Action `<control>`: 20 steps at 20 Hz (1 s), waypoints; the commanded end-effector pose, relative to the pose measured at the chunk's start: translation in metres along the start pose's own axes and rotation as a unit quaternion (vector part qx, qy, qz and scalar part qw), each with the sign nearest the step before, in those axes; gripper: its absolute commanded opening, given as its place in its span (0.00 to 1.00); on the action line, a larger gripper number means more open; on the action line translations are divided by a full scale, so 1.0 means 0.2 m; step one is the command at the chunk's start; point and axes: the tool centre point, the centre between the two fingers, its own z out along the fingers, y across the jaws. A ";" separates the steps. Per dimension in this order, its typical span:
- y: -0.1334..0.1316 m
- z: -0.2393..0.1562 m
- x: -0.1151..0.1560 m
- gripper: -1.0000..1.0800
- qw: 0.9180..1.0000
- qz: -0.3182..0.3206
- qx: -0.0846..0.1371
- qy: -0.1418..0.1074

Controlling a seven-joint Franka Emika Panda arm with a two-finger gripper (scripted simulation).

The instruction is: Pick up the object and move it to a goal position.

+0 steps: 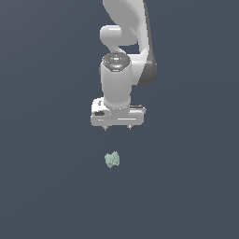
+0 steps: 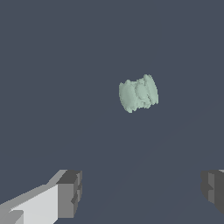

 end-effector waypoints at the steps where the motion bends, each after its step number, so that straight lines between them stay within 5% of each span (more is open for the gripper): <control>1: 0.00 0.00 0.00 0.96 1.000 0.000 0.000 0.000; 11: -0.18 -0.04 0.02 0.96 1.000 -0.018 0.003 0.009; 20: -0.17 -0.03 0.02 0.96 1.000 -0.009 0.004 0.009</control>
